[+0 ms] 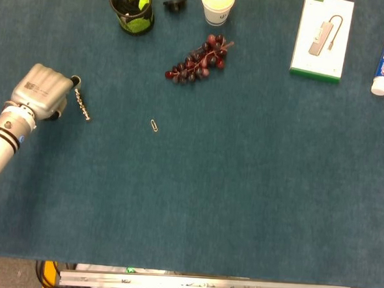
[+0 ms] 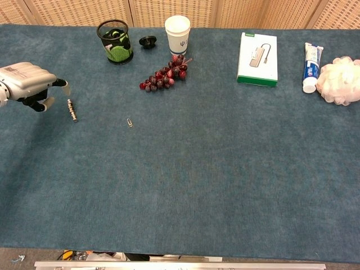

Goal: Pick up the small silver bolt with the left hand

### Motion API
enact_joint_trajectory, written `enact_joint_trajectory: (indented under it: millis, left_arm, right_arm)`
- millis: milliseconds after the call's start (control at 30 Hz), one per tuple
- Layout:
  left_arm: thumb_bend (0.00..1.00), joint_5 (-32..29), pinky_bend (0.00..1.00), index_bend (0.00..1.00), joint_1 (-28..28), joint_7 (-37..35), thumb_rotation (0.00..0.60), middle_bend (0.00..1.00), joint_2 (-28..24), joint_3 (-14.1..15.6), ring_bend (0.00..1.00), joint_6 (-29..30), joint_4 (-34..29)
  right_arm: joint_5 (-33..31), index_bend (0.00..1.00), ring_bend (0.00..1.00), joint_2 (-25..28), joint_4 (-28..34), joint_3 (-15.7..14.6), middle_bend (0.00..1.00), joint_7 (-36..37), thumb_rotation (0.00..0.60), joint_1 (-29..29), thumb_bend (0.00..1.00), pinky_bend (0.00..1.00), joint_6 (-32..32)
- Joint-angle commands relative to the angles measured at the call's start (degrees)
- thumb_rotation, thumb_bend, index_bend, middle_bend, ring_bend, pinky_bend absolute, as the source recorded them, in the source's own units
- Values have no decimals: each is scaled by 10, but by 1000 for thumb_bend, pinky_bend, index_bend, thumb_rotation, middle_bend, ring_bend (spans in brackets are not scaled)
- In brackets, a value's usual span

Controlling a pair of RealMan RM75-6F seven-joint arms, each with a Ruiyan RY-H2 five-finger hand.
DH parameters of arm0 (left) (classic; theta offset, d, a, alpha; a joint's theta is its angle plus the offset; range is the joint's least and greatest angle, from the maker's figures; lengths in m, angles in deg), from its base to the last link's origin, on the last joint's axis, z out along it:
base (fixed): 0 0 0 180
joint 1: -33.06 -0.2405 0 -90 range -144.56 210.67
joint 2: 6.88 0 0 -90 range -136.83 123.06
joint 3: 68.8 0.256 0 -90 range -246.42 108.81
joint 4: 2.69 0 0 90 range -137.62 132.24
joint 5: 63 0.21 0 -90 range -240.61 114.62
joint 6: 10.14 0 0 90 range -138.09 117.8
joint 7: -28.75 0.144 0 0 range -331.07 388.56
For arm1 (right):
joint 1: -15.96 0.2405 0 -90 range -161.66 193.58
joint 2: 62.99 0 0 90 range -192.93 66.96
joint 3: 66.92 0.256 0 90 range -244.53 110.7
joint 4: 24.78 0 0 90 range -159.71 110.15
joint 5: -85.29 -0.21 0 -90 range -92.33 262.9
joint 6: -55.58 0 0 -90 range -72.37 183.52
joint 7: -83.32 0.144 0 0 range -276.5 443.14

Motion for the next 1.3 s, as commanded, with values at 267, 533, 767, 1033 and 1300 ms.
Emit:
enact_joint_trajectory:
  millis: [267,533,767,1033,1300]
  left_arm:
    - [580,-39,642,248,20,31,600,990,25,11,898,-5,14]
    - [580,-71,646,249,29,59,600,990,32,26,898,-8,17]
    - [580,-106,651,252,34,83,600,991,29,42,900,-3,8]
    - [580,-122,657,252,25,84,600,991,11,62,901,14,-23]
    - [580,-116,660,252,3,63,600,991,-9,77,901,40,-57]
  right_arm:
    - [-4,440,521,1,-7,-2,539,10,600,-8,267,481,-7]
    - [-5,440,521,0,-12,-3,539,16,600,-12,267,481,-8]
    - [-3,440,521,-4,-16,-3,539,19,600,-12,267,481,-7]
    - [0,440,521,-6,-17,-3,539,20,600,-13,267,481,-10]
    - [2,440,521,-7,-18,-3,539,22,600,-13,268,481,-10]
